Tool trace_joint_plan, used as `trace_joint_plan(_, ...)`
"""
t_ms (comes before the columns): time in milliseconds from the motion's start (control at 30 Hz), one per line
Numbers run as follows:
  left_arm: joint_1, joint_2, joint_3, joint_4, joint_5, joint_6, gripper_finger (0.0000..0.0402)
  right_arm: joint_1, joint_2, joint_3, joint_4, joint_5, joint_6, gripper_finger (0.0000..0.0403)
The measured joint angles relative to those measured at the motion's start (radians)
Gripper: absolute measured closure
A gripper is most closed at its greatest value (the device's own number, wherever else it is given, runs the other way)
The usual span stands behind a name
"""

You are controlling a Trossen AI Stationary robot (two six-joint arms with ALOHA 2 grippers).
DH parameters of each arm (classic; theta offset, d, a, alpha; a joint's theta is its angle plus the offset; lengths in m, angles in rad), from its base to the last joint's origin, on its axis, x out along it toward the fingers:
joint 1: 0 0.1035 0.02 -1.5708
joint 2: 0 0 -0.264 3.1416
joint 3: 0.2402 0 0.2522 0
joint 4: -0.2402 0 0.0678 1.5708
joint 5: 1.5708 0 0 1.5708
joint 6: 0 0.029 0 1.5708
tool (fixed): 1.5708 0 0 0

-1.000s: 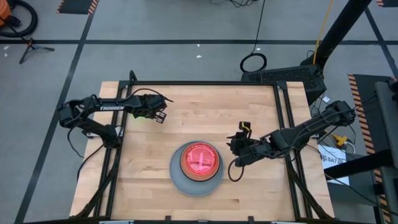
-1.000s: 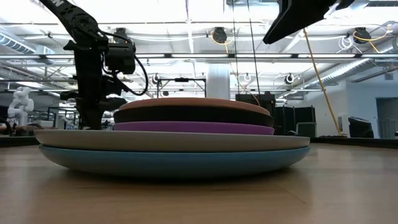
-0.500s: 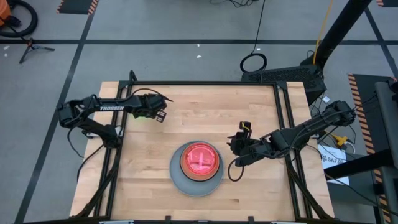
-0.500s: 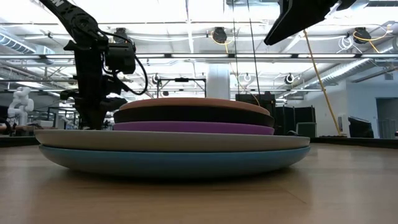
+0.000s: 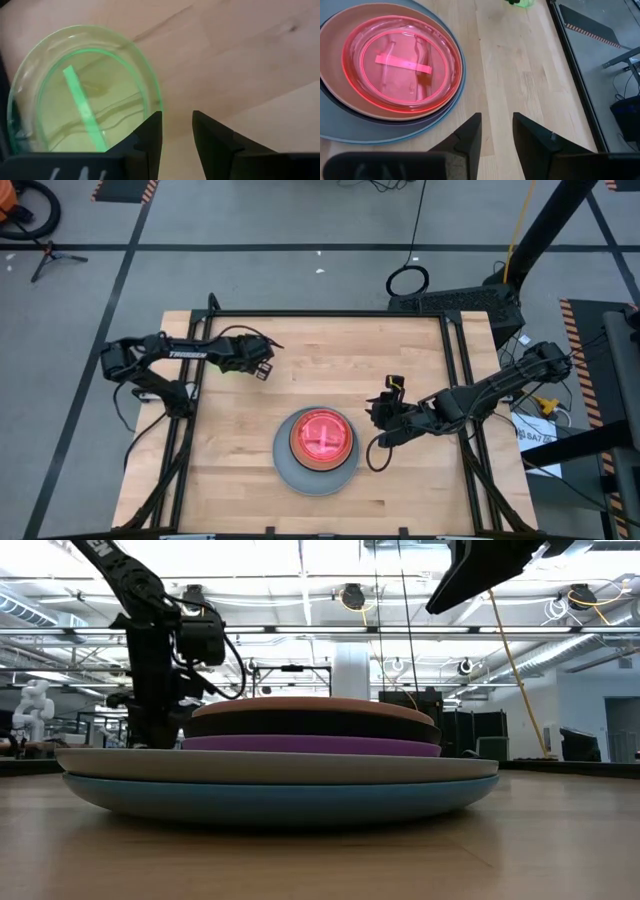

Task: Stack plastic plates
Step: Stack the green transparent plate on top of the red transparent plate

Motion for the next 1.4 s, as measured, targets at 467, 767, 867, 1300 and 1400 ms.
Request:
trace_joint_plan(467,0.003,0.126,0.000,0.029,-0.077,0.001,0.0286,0.000,0.000,0.000,-0.006,0.000,0.006,0.0300)
trace_joint_plan(767,0.001,0.145,0.002,0.038,-0.102,0.000,0.0299,0.000,0.000,0.000,-0.005,0.001,0.006,0.0300)
trace_joint_plan(867,0.001,0.146,0.001,0.042,-0.107,0.000,0.0323,0.000,0.000,0.000,-0.005,0.001,0.006,0.0300)
trace_joint_plan(1300,-0.026,0.148,-0.002,0.026,-0.109,0.002,0.0394,0.000,0.000,0.000,-0.005,0.001,0.006,0.0300)
trace_joint_plan(1400,-0.054,0.147,-0.002,0.004,-0.106,0.001,0.0394,0.000,0.000,0.000,-0.005,0.001,0.006,0.0300)
